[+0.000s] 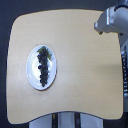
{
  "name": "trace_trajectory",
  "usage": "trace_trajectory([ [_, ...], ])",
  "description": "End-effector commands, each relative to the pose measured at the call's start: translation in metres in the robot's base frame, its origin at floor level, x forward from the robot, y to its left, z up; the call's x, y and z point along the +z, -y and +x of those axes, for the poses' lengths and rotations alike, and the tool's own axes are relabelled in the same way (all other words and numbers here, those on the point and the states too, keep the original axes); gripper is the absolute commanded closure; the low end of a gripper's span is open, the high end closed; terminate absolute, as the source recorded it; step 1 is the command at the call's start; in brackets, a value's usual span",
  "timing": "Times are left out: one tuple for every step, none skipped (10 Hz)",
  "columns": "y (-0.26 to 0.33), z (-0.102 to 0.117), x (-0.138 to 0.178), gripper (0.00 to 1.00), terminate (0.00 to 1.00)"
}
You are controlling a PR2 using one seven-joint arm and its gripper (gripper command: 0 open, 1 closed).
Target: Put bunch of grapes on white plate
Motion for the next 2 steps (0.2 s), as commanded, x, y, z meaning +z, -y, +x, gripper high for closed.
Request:
trace_trajectory([
  [0.0427,0.0167,0.0036,0.00,0.00],
  [0.0425,0.0186,0.0020,0.00,1.00],
])
